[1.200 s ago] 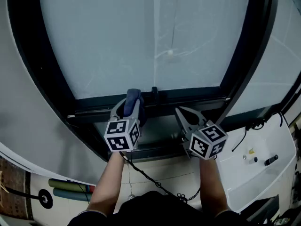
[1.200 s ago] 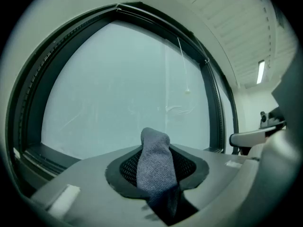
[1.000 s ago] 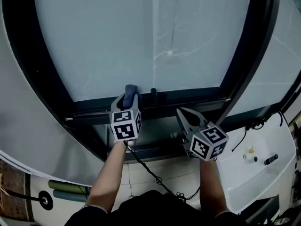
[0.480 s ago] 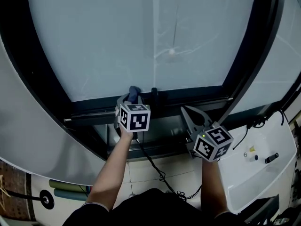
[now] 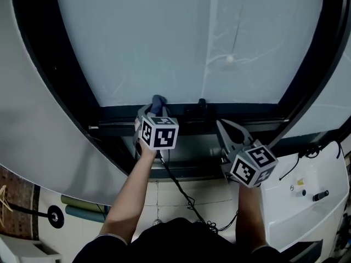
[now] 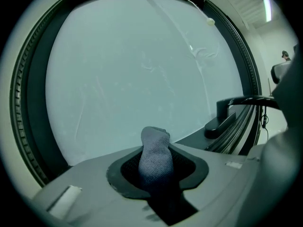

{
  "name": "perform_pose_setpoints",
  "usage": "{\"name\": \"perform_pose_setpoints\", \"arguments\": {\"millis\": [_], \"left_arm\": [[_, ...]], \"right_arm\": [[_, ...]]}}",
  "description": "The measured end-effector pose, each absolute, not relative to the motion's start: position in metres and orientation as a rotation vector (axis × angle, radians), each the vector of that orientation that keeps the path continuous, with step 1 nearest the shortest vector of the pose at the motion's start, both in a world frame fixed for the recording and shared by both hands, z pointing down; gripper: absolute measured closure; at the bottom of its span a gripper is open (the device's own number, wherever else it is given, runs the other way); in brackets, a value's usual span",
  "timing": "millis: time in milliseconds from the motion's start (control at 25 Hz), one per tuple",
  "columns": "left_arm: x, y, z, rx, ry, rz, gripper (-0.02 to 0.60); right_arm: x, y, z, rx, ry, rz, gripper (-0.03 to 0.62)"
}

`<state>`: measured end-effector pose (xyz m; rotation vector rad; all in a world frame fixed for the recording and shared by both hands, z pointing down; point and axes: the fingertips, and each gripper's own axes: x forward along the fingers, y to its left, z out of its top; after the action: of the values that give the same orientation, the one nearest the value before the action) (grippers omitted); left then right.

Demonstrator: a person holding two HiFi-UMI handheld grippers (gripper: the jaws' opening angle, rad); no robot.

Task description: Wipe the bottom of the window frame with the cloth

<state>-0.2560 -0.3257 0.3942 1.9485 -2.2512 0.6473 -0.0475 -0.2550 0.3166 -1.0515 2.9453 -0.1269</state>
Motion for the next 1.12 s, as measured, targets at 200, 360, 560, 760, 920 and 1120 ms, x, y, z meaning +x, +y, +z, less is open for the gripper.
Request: {"name": "perform_pose_setpoints", "arguments": {"millis": [200,360,560,760,920,1120], "left_arm": [[-0.309,-0.309,0.395,1.859,-2.3,0.647,0.454],[-0.352,-0.295,0.395,1.779,-2.341,0.651,0.456],[-0.406,-0.276,0.396,1.636,-2.412,0.654,0.457],[-0.438,-0.261,0.397,1.512,-2.472,0.625,0.457],[-0.445,-0.258,0.398,1.49,-2.486,0.622,0.46],[-0.441,-0.26,0.398,1.511,-2.478,0.65,0.46]], "right_arm": [[-0.083,-0.245,0.311,-0.968,2.971,-0.105,0.594],[-0.106,-0.235,0.294,-0.91,2.95,-0.076,0.594],[-0.133,-0.221,0.284,-0.857,2.963,-0.025,0.594],[-0.144,-0.215,0.282,-0.851,2.964,-0.015,0.594],[-0.145,-0.214,0.281,-0.859,2.954,-0.012,0.594],[-0.138,-0.215,0.284,-0.886,2.951,-0.022,0.594]]}}
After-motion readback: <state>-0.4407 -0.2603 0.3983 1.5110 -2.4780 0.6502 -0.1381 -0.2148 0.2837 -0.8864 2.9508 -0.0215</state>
